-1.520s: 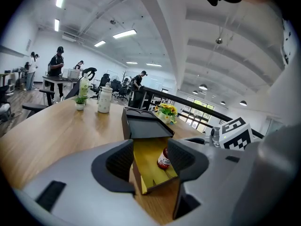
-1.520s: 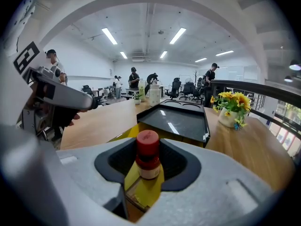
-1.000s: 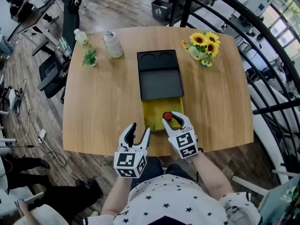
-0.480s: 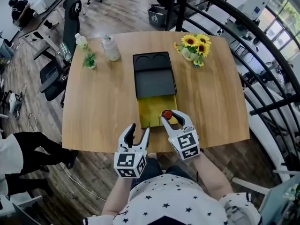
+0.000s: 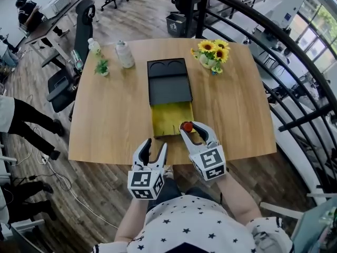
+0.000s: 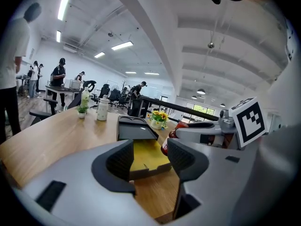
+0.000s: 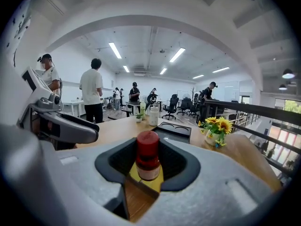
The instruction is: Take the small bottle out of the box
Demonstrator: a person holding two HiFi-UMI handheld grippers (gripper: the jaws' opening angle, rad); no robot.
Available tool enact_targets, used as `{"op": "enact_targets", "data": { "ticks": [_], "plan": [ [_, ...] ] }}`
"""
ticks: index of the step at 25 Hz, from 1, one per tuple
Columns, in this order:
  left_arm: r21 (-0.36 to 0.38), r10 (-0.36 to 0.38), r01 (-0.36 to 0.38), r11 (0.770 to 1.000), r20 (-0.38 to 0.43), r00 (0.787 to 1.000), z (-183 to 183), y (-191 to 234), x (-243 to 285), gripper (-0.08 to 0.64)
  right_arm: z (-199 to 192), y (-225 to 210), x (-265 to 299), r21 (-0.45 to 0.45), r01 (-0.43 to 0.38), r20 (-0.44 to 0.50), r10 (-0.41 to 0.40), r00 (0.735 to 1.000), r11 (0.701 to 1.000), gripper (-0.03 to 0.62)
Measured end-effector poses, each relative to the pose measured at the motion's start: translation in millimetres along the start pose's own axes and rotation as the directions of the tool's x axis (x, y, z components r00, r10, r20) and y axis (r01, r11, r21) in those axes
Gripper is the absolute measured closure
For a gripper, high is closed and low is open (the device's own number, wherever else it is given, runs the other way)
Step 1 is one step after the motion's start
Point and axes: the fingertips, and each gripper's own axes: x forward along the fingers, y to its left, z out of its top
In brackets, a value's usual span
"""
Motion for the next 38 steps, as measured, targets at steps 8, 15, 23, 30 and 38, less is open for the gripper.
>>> {"op": "enact_targets", "data": {
  "ticks": [8, 15, 23, 30, 38],
  "plan": [
    [0.006, 0.019, -0.019, 1.0, 0.035, 0.999, -9, -26, -28, 0.345, 3, 10, -44, 0.003, 0.003, 0.037, -0.003, 0.999, 1.0, 0.448],
    [0.016, 0.02, -0.021, 1.0, 0.048, 0.999, -23, -51, -54, 0.345, 0, 23, -86, 0.0, 0.009, 0.063, -0.009, 0.998, 1.0, 0.448],
    [0.034, 0.012, -0.014, 0.999, 0.072, 0.997, -31, -77, -89, 0.345, -3, 43, -133, 0.013, 0.016, 0.089, -0.017, 0.996, 1.0, 0.448],
    [0.049, -0.003, -0.002, 0.999, 0.087, 0.996, -42, -97, -121, 0.345, -13, 64, -173, 0.019, 0.024, 0.095, -0.026, 0.995, 1.0, 0.448],
    [0.07, -0.026, 0.02, 0.997, 0.097, 0.995, -55, -112, -149, 0.345, -30, 85, -208, 0.035, 0.043, 0.1, -0.046, 0.994, 0.998, 0.448]
  ]
}}
